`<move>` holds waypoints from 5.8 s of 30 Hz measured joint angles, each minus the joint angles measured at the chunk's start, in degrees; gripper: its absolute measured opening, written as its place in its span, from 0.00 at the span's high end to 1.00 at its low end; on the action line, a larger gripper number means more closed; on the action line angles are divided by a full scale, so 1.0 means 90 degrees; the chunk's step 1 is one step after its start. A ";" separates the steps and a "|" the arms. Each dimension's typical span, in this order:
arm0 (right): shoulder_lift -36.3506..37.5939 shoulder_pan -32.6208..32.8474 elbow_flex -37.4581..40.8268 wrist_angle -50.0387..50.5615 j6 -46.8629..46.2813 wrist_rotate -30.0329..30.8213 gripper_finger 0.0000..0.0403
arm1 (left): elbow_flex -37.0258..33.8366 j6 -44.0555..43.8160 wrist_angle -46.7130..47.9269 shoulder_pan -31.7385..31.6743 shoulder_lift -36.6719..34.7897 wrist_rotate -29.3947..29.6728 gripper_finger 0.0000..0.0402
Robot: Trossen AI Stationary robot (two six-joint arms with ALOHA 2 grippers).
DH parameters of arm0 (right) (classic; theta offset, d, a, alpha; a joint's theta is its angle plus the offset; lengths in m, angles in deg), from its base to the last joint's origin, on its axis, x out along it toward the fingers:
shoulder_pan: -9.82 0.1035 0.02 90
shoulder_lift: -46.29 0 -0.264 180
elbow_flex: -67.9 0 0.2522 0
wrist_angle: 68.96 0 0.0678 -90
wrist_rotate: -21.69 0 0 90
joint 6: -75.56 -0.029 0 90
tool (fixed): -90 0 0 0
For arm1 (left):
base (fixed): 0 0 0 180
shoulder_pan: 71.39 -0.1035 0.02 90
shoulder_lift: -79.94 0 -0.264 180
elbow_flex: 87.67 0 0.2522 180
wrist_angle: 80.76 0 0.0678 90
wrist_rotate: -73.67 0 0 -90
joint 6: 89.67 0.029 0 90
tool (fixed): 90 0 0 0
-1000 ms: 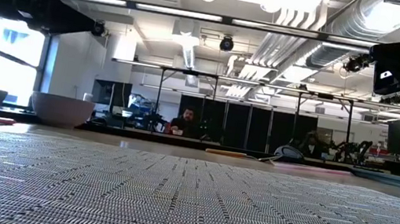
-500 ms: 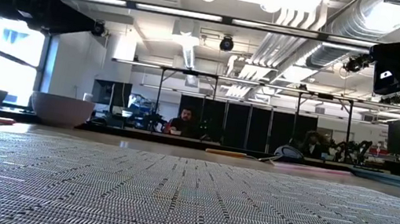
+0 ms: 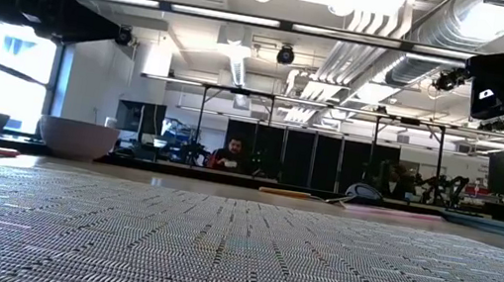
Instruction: Pick & Place Utensil
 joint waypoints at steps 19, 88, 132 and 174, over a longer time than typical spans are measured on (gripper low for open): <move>0.0000 0.0000 0.0002 0.0002 0.0000 0.0000 0.99 | 0.0199 -0.0838 -0.1182 -0.0002 0.0081 -0.0774 0.65; -0.0001 -0.0002 0.0000 0.0000 0.0001 0.0002 0.99 | 0.3439 -0.2589 0.1513 -0.6419 0.7749 -0.1634 0.48; 0.0000 0.0000 0.0001 0.0000 0.0002 0.0002 0.99 | 0.5405 -0.3251 0.3751 -0.0926 0.7760 -0.2138 0.99; -0.0064 0.0000 0.0001 0.0004 -0.0001 0.0003 1.00 | 0.8826 0.0841 0.3584 0.2543 1.2036 -0.2676 0.99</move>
